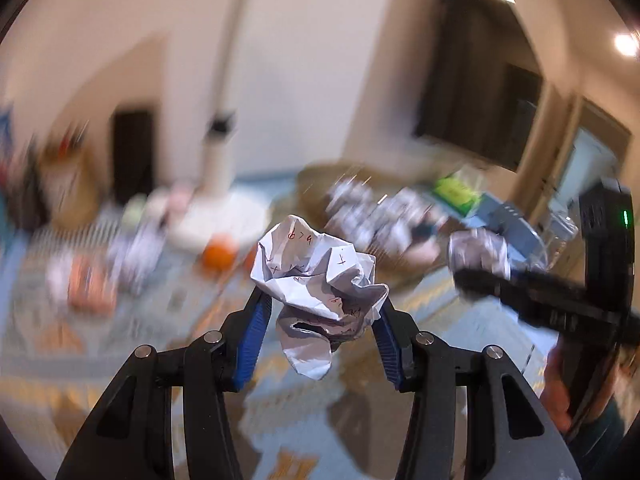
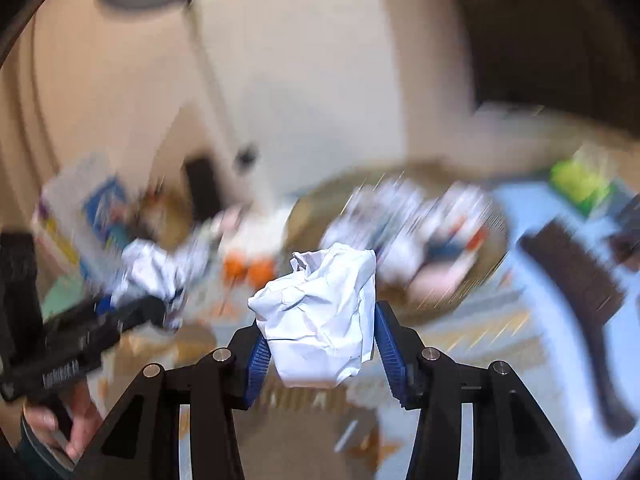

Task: Organize objects
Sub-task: 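Carry both paper balls over the amber bowl, then open both tools to drop the paper balls into the bowl, then move both open tools back toward the rug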

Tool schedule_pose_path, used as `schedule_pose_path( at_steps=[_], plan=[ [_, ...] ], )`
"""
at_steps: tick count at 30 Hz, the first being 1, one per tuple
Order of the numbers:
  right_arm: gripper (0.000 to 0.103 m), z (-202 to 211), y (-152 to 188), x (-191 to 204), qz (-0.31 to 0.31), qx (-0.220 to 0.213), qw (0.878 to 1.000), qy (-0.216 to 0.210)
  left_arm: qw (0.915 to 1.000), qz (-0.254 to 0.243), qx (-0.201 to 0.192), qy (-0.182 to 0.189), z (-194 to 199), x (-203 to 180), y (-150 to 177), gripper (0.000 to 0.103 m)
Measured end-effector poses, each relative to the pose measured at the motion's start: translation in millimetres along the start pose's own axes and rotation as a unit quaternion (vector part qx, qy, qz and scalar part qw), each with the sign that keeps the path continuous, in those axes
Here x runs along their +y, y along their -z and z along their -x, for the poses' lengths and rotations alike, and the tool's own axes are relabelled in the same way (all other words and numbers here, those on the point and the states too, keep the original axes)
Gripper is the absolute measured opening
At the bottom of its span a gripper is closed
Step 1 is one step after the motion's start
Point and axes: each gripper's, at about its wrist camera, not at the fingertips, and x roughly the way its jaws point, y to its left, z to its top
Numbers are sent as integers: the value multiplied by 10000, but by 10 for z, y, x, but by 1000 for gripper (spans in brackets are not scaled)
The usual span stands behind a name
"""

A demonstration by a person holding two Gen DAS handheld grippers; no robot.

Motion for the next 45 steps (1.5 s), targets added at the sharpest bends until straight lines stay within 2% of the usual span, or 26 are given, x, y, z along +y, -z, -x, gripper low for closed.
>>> schedule_pose_path(
  at_steps=[2,5,7,12,17,19,20,21,22,23,24,29,34,38,40,41,45],
  plan=[
    [48,64,-281,-194,-288,-282,9991,137,9993,-344,-156,45,-90,-206,-251,47],
    [48,7,-597,-454,-696,-475,9959,326,9982,-517,-269,129,-333,-367,-499,47],
    [48,-125,-752,-561,-773,-456,9954,338,9982,-498,-247,212,-561,-399,-589,47],
    [49,-582,-1028,-632,-767,-178,9957,480,9976,-677,-80,111,-1039,-419,-700,47],
    [51,-909,-1113,-675,-752,-161,9953,593,9967,-805,39,-16,-1358,-420,-725,47],
    [61,-1028,-1134,-693,-726,-147,9956,576,9962,-872,64,-52,-1459,-432,-731,52],
    [74,-1084,-1146,-712,-736,-109,9959,522,9964,-836,67,-120,-1526,-423,-735,54],
    [79,-1116,-1143,-739,-774,-109,9958,478,9966,-795,90,-170,-1579,-414,-751,70],
    [79,-1119,-1132,-765,-806,-152,9956,456,9967,-776,111,-194,-1628,-385,-763,94],
    [79,-1109,-1117,-787,-814,-181,9955,449,9967,-766,60,-245,-1630,-374,-760,99],
    [79,-1095,-1098,-805,-819,-190,9955,448,9966,-761,-19,-300,-1611,-362,-751,99],
    [80,-935,-937,-836,-886,-146,9957,244,9975,-671,15,-225,-1425,-286,-683,99],
    [80,-623,-727,-548,-550,-12,9985,40,9981,-585,-55,-208,-957,-206,-584,99],
    [82,-348,-529,-177,-224,43,9996,-190,9976,-465,-299,-412,-300,-169,-505,99],
    [92,-233,-332,-25,-228,94,9977,-638,9972,-278,-515,-464,83,-118,-421,100],
    [99,-212,-214,33,-267,143,9964,-795,9964,-209,-606,-553,293,-92,-356,102],
    [100,-340,336,294,-249,553,9921,-1100,9915,-21,-669,-1114,882,136,-24,103]
  ],
)
